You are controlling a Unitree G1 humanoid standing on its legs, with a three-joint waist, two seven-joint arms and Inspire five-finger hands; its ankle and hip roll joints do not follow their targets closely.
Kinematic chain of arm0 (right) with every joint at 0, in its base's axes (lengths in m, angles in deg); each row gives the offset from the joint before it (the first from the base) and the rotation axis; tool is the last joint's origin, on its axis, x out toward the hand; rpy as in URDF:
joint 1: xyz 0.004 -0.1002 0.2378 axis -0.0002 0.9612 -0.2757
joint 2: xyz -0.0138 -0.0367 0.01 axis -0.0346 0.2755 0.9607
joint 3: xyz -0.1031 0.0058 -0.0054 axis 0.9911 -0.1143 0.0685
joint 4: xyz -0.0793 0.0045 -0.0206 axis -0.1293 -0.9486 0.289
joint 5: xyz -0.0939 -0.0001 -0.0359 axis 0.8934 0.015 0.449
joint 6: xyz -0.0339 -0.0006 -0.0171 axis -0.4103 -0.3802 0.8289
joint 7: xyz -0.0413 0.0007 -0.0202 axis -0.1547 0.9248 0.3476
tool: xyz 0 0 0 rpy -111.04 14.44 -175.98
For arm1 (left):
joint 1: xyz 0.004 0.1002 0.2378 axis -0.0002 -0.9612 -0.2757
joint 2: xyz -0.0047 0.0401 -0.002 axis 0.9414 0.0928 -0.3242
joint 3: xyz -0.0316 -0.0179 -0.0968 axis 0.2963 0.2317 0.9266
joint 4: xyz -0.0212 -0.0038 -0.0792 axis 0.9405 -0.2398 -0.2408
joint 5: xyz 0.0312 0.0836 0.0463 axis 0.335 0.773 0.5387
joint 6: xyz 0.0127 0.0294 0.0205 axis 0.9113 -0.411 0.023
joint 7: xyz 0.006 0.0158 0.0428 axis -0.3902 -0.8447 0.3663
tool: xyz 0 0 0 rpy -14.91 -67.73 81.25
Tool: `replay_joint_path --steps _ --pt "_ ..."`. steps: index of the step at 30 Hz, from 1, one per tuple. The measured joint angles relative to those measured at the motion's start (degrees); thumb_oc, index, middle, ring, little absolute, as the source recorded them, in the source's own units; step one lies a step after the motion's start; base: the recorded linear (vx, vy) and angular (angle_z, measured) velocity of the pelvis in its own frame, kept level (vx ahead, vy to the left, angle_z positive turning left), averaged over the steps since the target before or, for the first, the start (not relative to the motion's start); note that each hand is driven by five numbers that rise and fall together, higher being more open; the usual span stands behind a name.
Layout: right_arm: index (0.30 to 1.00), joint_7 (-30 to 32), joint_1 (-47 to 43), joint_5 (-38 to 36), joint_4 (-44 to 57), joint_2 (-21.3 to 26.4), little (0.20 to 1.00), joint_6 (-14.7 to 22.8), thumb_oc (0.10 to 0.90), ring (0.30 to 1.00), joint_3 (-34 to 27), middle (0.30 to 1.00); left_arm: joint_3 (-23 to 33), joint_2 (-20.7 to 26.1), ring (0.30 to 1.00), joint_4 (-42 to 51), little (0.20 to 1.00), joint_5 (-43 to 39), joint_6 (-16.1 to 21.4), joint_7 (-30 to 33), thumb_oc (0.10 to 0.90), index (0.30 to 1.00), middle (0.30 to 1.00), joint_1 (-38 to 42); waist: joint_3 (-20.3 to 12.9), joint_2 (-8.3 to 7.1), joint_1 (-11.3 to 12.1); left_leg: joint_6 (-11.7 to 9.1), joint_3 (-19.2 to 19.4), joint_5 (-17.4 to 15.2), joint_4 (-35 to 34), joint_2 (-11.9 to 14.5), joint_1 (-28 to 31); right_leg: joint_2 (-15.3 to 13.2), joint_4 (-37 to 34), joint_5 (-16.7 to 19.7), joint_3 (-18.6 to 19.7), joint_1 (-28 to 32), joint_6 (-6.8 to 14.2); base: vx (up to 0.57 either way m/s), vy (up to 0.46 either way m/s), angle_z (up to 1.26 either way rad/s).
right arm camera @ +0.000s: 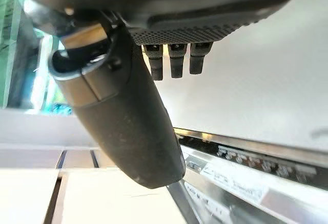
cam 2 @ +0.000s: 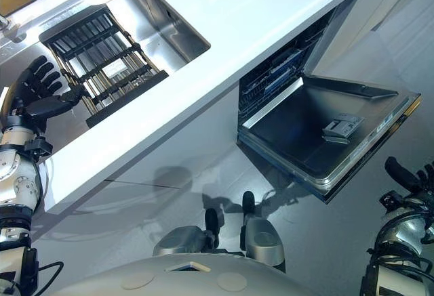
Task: Pick up plates and place into dishwasher.
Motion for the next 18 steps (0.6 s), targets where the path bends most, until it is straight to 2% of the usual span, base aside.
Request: replay_joint_path --steps 5,11,14,17,18 --pt "0.9 -2.6 -1.6 -11.1 -1.9 0.2 0.9 -2.3 0.8 0.9 -5.2 0.9 -0.2 0.7 0.9 -0.7 0.9 0.4 -0.1 0.4 0.8 0.9 0.9 1.6 1.8 1.07 -0.1 0.1 -0.7 -0.2 2.1 -0.3 -3.4 -0.5 0.5 0.1 -0.4 -2.3 0.1 -0.09 0.086 0.06" --pt "0.9 -4.2 -8.0 -26.5 -7.1 0.6 0.9 -5.6 0.8 0.9 -8.9 0.9 -0.1 7.7 0.9 -4.3 0.9 -1.0 0.1 -0.5 0.8 0.9 0.9 6.9 8.3 1.42 -0.2 -0.5 -1.3 -2.3 10.3 -0.2 -12.7 -0.6 5.1 -0.1 -0.4 -9.9 0.2 -0.15 0.075 0.01" --pt "0.9 -3.8 -10.9 -30.7 -9.6 0.7 0.9 -7.0 0.8 0.9 -9.3 0.9 -0.2 10.2 0.9 -4.5 0.9 -3.0 0.4 -1.5 0.8 0.9 0.9 9.5 10.2 1.51 0.6 -0.3 -1.4 -3.2 15.0 -0.2 -18.4 -0.5 8.1 -0.1 0.1 -15.0 0.2 -0.24 0.112 -0.08" --pt "0.9 -2.9 -13.3 -32.6 -9.9 1.6 0.9 -7.1 0.8 0.9 -9.1 0.9 -0.4 11.8 0.9 -4.3 0.9 -4.9 0.5 -1.6 0.8 0.9 0.9 12.6 11.5 3.3 1.3 0.0 -2.4 -4.8 20.8 -0.4 -25.9 -0.6 12.5 -0.4 0.3 -21.7 0.0 -0.14 0.096 -0.1" --pt "0.9 -2.4 -14.2 -32.7 -10.3 1.6 0.9 -7.4 0.8 0.9 -8.8 0.9 -0.4 12.4 0.9 -4.4 0.9 -5.0 0.5 -1.6 0.8 0.9 0.9 13.5 11.7 3.45 1.4 0.1 -2.9 -5.0 21.8 -0.6 -27.4 -0.7 13.6 -0.4 0.5 -23.4 0.0 -0.07 0.096 -0.09"
